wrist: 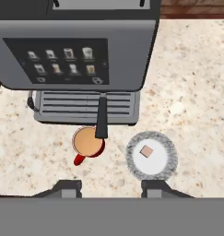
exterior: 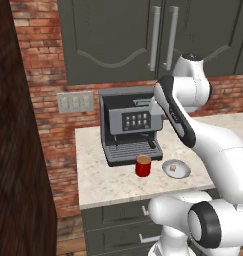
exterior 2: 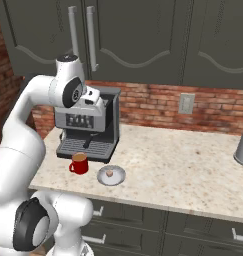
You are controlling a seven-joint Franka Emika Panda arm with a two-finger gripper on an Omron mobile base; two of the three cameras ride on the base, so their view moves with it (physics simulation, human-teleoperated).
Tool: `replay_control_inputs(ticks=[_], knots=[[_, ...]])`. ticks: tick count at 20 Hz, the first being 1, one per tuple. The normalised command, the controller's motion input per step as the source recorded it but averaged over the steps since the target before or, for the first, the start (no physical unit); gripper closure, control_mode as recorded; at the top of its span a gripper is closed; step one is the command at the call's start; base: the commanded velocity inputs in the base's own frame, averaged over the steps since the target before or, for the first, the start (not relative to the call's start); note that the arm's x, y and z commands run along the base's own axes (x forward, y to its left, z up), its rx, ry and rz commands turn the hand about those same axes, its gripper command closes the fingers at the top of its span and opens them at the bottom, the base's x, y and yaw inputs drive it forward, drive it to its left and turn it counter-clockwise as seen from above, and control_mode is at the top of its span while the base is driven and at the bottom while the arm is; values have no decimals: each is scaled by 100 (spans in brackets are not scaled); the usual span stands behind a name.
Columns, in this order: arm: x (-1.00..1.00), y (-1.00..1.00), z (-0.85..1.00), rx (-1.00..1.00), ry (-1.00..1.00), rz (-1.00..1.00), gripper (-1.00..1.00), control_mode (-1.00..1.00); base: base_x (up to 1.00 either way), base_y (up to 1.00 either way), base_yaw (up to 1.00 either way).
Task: Take a sugar cube from the saucer and place it inside the coffee. Then, grab milk from the fridge and place it next to the coffee on the counter to sweeten the coffee.
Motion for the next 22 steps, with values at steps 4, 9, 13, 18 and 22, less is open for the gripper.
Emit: replay_control_inputs(ticks=[4, 9, 13, 18, 22], knots=[[-34, 0, -16, 0, 0, 0, -100, -100, 0, 0, 0], [-50, -13, -51, 0, -5, -5, -100, -100, 0, 0, 0], [-16, -26, -53, 0, -2, -10, -100, -100, 0, 0, 0], [0, -39, -37, 1, 0, -1, -100, -100, 0, 0, 0], [0, -38, -29, 0, 0, 0, -100, -100, 0, 0, 0]])
